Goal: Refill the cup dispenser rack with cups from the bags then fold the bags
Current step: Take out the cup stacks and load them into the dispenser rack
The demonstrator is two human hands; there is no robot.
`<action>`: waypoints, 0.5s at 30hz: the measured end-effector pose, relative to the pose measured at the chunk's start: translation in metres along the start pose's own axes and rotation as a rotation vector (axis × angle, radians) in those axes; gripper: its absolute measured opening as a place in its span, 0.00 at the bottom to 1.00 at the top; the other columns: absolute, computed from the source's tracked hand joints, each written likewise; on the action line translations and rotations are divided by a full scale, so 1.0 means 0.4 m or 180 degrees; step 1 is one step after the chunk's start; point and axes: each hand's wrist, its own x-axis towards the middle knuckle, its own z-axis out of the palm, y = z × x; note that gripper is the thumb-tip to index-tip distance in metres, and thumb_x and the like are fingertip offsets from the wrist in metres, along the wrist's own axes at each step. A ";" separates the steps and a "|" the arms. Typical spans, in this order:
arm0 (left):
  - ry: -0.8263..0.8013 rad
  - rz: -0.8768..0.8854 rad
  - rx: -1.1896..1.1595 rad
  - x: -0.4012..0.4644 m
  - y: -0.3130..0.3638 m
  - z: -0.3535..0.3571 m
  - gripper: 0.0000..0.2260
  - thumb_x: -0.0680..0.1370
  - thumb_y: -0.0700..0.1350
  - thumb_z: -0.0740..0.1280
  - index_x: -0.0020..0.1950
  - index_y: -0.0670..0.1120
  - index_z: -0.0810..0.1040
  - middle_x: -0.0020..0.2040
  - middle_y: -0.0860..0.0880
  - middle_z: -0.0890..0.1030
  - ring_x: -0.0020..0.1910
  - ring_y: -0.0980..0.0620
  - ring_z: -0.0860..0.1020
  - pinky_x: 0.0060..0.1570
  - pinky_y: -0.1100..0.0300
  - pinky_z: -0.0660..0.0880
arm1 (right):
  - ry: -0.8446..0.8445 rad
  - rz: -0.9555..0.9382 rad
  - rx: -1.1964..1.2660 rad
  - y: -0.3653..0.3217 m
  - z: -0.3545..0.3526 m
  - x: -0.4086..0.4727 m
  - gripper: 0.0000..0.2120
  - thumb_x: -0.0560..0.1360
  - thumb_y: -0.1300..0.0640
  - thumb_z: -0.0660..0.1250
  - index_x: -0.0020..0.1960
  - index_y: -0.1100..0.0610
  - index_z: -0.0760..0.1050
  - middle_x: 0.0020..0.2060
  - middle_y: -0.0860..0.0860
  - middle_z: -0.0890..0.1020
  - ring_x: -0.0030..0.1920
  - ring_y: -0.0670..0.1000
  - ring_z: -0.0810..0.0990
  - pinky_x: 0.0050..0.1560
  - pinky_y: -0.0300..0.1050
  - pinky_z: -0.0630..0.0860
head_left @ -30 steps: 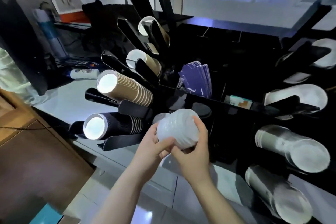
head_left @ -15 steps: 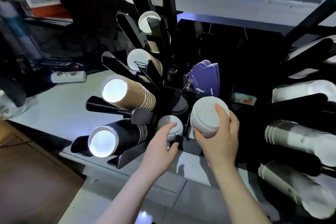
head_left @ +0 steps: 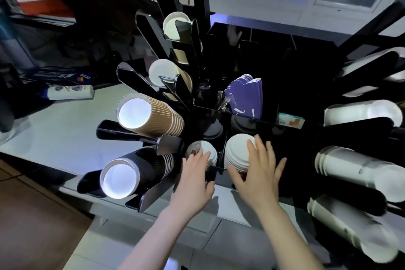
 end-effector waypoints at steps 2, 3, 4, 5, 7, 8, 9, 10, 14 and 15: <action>-0.0013 -0.0006 -0.0003 0.001 0.001 0.001 0.31 0.77 0.43 0.64 0.77 0.48 0.54 0.78 0.49 0.52 0.77 0.47 0.48 0.70 0.58 0.34 | -0.0036 0.0002 0.0230 0.005 -0.011 0.006 0.29 0.78 0.43 0.61 0.75 0.52 0.62 0.76 0.46 0.60 0.77 0.52 0.51 0.71 0.68 0.39; -0.0018 -0.0006 -0.0025 0.001 0.003 0.000 0.31 0.77 0.43 0.64 0.77 0.48 0.55 0.78 0.49 0.53 0.77 0.46 0.48 0.70 0.58 0.34 | 0.0026 0.0022 0.0321 0.005 -0.016 0.009 0.24 0.79 0.47 0.62 0.73 0.50 0.66 0.75 0.45 0.64 0.76 0.52 0.55 0.71 0.70 0.42; -0.0018 0.0000 -0.0061 0.001 0.004 -0.001 0.31 0.77 0.43 0.65 0.76 0.48 0.55 0.78 0.49 0.54 0.77 0.46 0.48 0.70 0.58 0.34 | 0.0101 0.0034 0.0406 0.003 -0.019 0.010 0.20 0.79 0.49 0.63 0.70 0.49 0.71 0.73 0.46 0.67 0.75 0.53 0.58 0.71 0.70 0.43; -0.0009 0.0011 -0.0110 0.001 0.006 -0.003 0.30 0.77 0.43 0.65 0.76 0.48 0.56 0.78 0.50 0.55 0.77 0.46 0.49 0.70 0.58 0.34 | 0.0151 0.0058 0.0512 -0.002 -0.021 0.010 0.17 0.78 0.50 0.65 0.67 0.48 0.75 0.71 0.46 0.69 0.74 0.53 0.61 0.71 0.70 0.44; 0.0011 0.0027 -0.0218 0.000 0.006 -0.008 0.30 0.77 0.42 0.65 0.76 0.48 0.56 0.77 0.50 0.56 0.77 0.47 0.49 0.70 0.59 0.35 | 0.0144 0.0166 0.0722 -0.015 -0.024 0.009 0.15 0.77 0.52 0.67 0.63 0.47 0.78 0.70 0.46 0.71 0.74 0.53 0.61 0.71 0.69 0.44; 0.0022 0.0036 -0.0264 -0.001 0.006 -0.013 0.30 0.77 0.42 0.65 0.76 0.48 0.56 0.77 0.50 0.56 0.77 0.47 0.49 0.71 0.59 0.36 | 0.0118 0.0213 0.0767 -0.019 -0.024 0.009 0.14 0.77 0.52 0.67 0.63 0.47 0.78 0.71 0.46 0.70 0.74 0.53 0.60 0.72 0.68 0.44; 0.0035 0.0065 -0.0305 -0.002 0.007 -0.019 0.30 0.76 0.42 0.65 0.76 0.48 0.57 0.77 0.50 0.57 0.77 0.48 0.50 0.71 0.58 0.38 | 0.0084 0.0240 0.0773 -0.022 -0.025 0.009 0.15 0.77 0.51 0.67 0.64 0.46 0.78 0.71 0.46 0.69 0.75 0.52 0.59 0.72 0.68 0.44; 0.0046 0.0118 -0.0338 -0.003 0.010 -0.026 0.30 0.76 0.42 0.65 0.76 0.48 0.57 0.76 0.50 0.59 0.77 0.49 0.51 0.72 0.57 0.40 | 0.0039 0.0248 0.0761 -0.024 -0.028 0.008 0.16 0.78 0.51 0.66 0.65 0.46 0.76 0.72 0.46 0.68 0.75 0.52 0.57 0.73 0.67 0.43; 0.0007 0.0419 -0.0333 -0.012 0.030 -0.054 0.31 0.76 0.42 0.66 0.76 0.49 0.58 0.75 0.52 0.61 0.76 0.52 0.54 0.74 0.50 0.54 | 0.0098 0.0258 0.0804 -0.041 -0.054 -0.009 0.22 0.78 0.51 0.65 0.71 0.48 0.69 0.75 0.47 0.63 0.77 0.53 0.54 0.74 0.61 0.46; -0.0023 0.0504 -0.0339 -0.014 0.038 -0.060 0.31 0.76 0.42 0.66 0.76 0.49 0.57 0.76 0.52 0.60 0.76 0.52 0.54 0.74 0.49 0.57 | 0.0199 0.0249 0.0873 -0.049 -0.067 -0.018 0.23 0.78 0.52 0.66 0.72 0.49 0.69 0.75 0.48 0.63 0.77 0.54 0.54 0.75 0.60 0.48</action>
